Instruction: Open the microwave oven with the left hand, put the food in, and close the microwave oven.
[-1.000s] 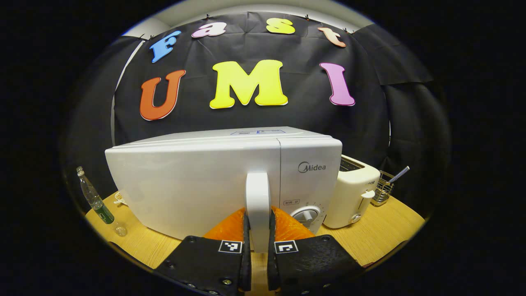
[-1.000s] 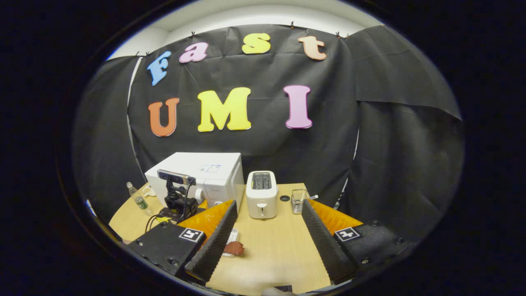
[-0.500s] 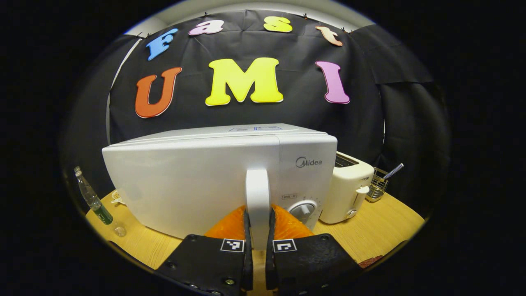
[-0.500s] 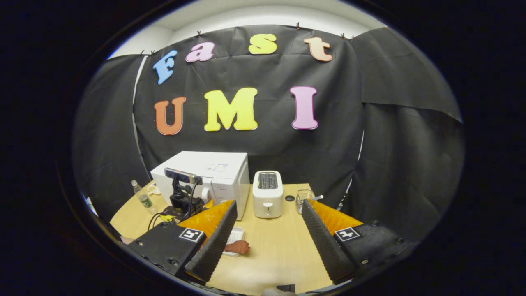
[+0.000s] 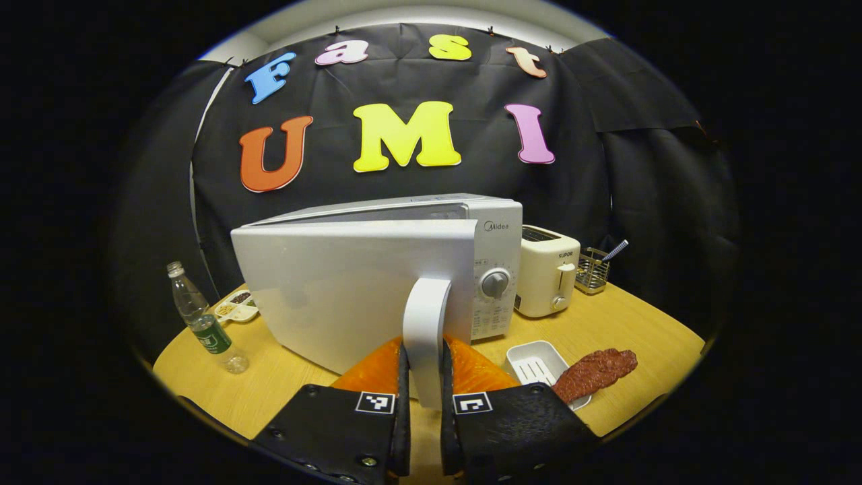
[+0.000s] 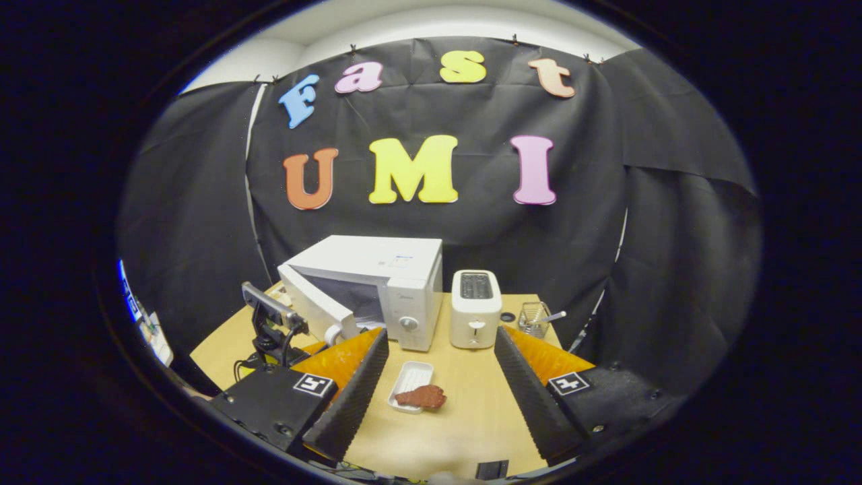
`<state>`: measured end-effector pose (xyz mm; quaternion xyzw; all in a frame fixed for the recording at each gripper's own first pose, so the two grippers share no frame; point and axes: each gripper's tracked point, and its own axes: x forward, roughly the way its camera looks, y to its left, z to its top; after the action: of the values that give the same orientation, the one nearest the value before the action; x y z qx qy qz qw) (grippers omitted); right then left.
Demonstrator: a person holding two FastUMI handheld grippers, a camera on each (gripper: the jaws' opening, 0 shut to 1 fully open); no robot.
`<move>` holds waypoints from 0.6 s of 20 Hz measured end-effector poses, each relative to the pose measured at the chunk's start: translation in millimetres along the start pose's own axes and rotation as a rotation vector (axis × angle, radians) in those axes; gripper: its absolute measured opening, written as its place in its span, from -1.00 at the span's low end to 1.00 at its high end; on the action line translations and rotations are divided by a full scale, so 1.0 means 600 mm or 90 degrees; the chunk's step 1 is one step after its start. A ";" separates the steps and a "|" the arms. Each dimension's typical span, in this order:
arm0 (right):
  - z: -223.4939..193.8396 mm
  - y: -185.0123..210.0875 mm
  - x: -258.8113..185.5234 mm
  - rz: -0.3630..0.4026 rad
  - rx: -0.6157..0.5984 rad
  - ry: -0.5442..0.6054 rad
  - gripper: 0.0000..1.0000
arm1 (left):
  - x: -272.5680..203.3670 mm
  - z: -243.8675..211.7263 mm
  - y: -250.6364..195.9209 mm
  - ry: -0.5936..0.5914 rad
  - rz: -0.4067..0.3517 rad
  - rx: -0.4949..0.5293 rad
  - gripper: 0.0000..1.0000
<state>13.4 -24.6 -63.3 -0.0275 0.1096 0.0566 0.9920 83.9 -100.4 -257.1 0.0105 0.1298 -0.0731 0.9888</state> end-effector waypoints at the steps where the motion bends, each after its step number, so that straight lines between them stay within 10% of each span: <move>1: 0.000 0.014 -0.001 0.008 -0.004 -0.002 1.00 | -0.015 -0.002 0.010 -0.001 0.003 0.008 -0.66; 9: -0.016 0.056 -0.022 0.036 -0.014 0.000 0.82 | -0.089 -0.024 0.079 0.021 0.072 0.023 -0.48; 12: -0.023 0.063 -0.029 0.043 -0.009 0.004 0.82 | -0.101 -0.022 0.108 0.020 0.108 0.026 0.02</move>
<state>-10.9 10.1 -74.4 -0.0312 0.1129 0.0911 0.9889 32.3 -27.1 -254.3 0.0430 0.1425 0.0082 0.9888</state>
